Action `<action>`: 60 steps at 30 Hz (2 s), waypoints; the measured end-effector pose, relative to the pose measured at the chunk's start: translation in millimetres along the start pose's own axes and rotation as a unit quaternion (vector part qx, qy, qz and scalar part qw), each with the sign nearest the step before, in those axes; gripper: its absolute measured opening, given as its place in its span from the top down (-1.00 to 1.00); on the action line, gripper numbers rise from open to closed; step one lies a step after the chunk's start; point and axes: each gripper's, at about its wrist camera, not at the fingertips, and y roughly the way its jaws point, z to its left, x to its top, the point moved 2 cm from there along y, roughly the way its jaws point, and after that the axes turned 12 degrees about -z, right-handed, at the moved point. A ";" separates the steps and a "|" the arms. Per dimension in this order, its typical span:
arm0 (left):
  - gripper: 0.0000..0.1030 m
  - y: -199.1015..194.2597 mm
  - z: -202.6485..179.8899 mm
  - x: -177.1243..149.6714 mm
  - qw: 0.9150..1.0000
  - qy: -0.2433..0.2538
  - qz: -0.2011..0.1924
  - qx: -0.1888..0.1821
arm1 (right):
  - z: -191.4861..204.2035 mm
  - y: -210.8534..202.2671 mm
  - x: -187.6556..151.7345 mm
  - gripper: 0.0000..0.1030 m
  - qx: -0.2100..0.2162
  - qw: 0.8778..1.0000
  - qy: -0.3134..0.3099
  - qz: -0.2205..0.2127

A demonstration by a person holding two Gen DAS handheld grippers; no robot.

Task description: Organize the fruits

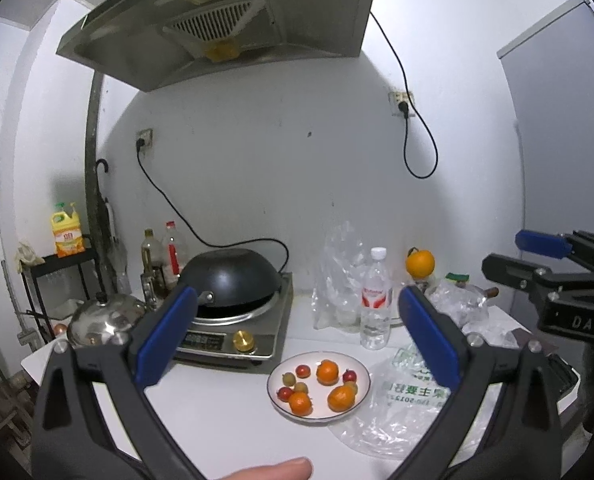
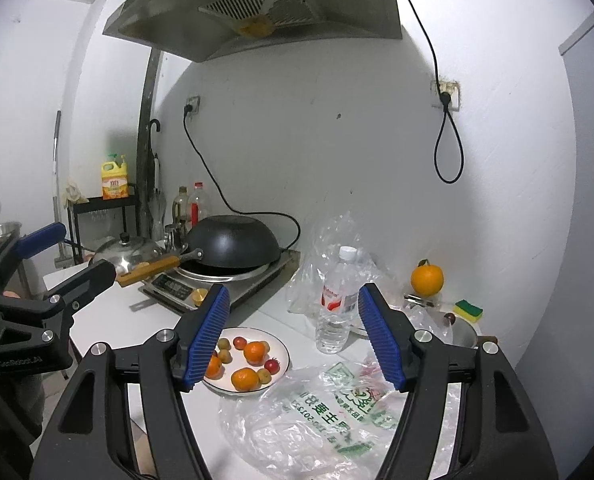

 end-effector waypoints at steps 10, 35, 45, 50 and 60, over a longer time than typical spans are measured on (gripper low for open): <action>-0.98 -6.7 -5.8 4.7 1.000 0.001 -0.003 -0.001 | 0.0 -11.7 4.5 -0.37 -0.006 1.000 -0.004 -0.011; -0.98 -8.5 -14.0 7.6 1.000 0.002 -0.002 -0.002 | -1.8 -11.3 2.0 -0.37 -0.004 1.000 -0.004 -0.007; -0.98 -8.6 -14.8 7.5 1.000 0.002 -0.002 -0.001 | -1.8 -11.0 2.4 -0.37 -0.004 1.000 -0.003 -0.007; -0.98 -8.7 -15.4 7.4 1.000 0.002 -0.002 0.000 | -2.8 -10.9 2.0 -0.37 -0.004 1.000 -0.003 -0.007; -0.98 -8.7 -18.0 7.8 1.000 0.002 -0.002 -0.003 | -3.2 -10.7 1.9 -0.38 -0.004 1.000 -0.003 -0.007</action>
